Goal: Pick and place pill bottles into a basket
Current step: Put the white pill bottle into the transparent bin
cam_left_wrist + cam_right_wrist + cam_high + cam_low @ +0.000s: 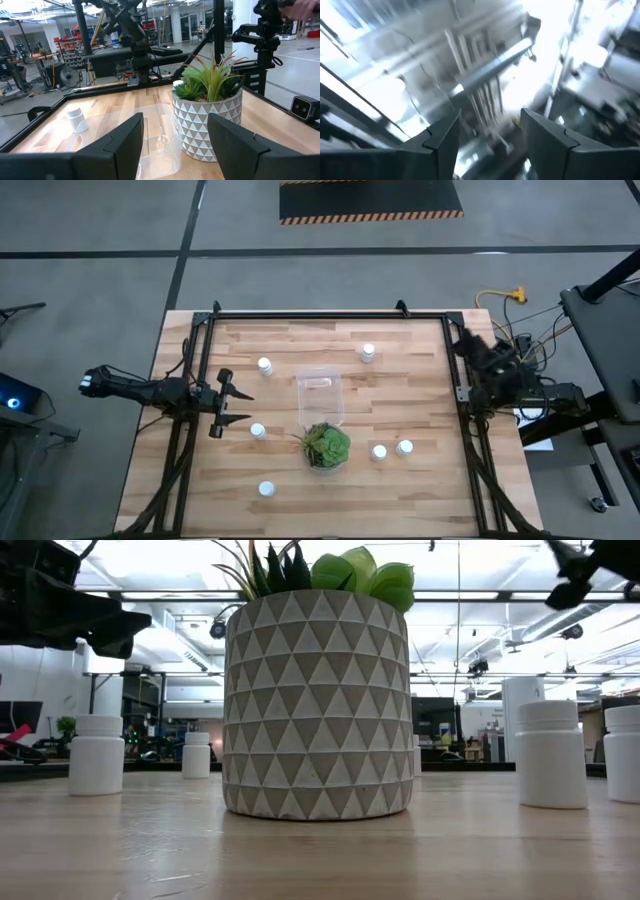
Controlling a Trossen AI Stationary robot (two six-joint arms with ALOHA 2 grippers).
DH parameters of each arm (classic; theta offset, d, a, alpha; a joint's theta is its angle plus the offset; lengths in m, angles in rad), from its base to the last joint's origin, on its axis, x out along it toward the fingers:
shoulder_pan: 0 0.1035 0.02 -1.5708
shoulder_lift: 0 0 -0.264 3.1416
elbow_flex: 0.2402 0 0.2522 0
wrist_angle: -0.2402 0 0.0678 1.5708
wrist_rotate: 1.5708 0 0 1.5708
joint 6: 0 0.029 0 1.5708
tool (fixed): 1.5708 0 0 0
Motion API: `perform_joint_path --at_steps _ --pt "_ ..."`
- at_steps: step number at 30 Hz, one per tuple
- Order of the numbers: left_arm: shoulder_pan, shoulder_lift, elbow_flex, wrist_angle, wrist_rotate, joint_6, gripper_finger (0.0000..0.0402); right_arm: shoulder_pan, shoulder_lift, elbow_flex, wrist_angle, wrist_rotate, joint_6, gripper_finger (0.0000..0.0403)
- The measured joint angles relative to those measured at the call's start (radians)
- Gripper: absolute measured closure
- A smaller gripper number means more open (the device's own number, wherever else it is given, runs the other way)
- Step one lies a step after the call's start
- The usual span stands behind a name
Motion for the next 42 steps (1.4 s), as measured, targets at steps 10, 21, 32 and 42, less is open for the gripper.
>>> perform_joint_path --at_steps 10,21,32,42 --pt "0.0 0.0 0.0 0.0 0.0 0.0 0.0198 0.0 0.139 0.295 0.016 -0.153 -0.243 0.0209" --pt "0.0 0.0 0.0 0.0 0.0 0.0 0.0198 0.0 0.458 0.813 -0.39 -0.362 -0.364 0.0209" --pt "0.0 0.0 0.0 0.0 0.0 0.0 0.0198 0.0 0.711 1.264 -1.179 -0.374 -0.34 0.0209" --pt "0.0 0.0 0.0 0.0 0.0 0.0 0.0198 0.0 0.945 1.644 -1.789 -0.463 -0.352 0.0209"
